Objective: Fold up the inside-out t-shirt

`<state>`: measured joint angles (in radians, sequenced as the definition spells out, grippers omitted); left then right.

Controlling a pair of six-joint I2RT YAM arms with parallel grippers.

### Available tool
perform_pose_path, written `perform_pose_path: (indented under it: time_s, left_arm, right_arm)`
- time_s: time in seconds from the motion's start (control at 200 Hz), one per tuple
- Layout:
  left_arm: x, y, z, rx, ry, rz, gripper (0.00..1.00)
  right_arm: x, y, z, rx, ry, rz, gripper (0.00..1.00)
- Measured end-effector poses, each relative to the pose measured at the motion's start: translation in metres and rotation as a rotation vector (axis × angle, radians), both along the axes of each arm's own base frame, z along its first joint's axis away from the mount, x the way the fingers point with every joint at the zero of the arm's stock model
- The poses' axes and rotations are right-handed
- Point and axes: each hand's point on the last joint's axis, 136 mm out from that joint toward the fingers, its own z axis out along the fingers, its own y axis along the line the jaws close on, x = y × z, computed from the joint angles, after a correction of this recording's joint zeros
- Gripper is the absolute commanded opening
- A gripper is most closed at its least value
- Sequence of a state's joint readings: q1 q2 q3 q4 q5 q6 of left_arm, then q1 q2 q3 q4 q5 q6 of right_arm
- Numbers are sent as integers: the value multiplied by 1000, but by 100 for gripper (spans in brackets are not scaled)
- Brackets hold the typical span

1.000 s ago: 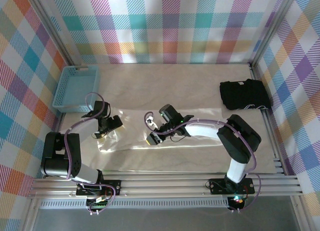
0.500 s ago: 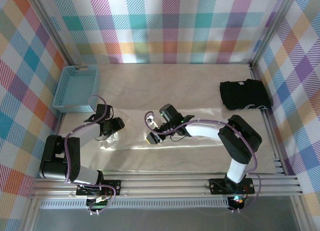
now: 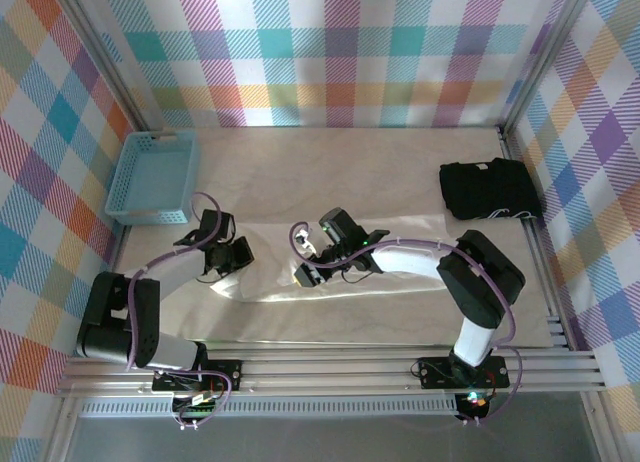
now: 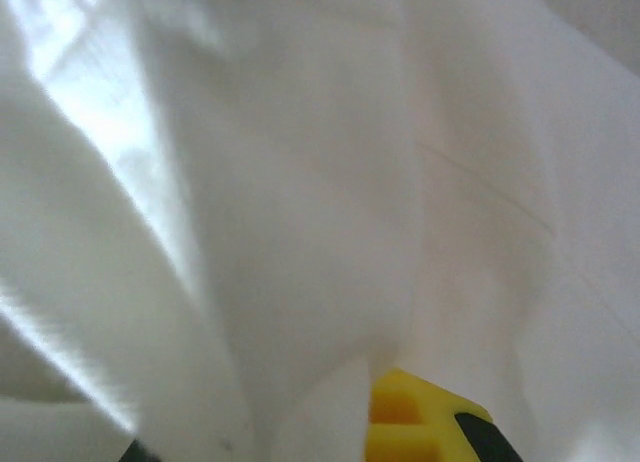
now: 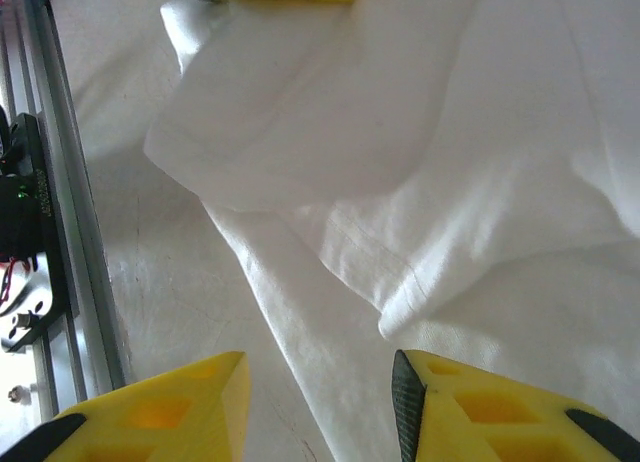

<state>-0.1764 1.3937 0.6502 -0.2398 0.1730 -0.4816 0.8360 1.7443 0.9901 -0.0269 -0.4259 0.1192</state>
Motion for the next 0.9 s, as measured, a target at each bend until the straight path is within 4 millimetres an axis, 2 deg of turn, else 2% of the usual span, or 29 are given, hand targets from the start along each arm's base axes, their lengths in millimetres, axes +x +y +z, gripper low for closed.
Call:
perform_pose_path:
  time_s: [0.075, 0.27, 0.385, 0.495, 0.6, 0.675, 0.785, 0.9]
  left_arm:
    - [7, 9, 20, 57, -23, 13, 0]
    - [32, 36, 99, 258, -110, 4, 0]
    - [36, 57, 141, 419, -107, -21, 0]
    - [43, 89, 173, 643, -68, -52, 0]
    - [52, 122, 191, 849, 3, -71, 0]
    - [62, 137, 200, 942, 45, -82, 0]
    - [75, 144, 205, 1002, 80, -106, 0]
    - [83, 140, 209, 1031, 87, -127, 0]
  right_arm:
    - [8, -6, 10, 11, -15, -27, 43]
    - [46, -34, 39, 46, -49, -151, 45]
    - [64, -49, 45, 38, -45, -211, 45]
    - [75, -59, 44, 6, -22, -270, 45]
    - [86, -61, 43, -29, 6, -317, 44]
    - [95, -57, 37, -48, 30, -335, 43]
    - [104, -50, 15, -84, 88, -356, 40]
    - [107, -48, -15, -135, 155, -368, 36]
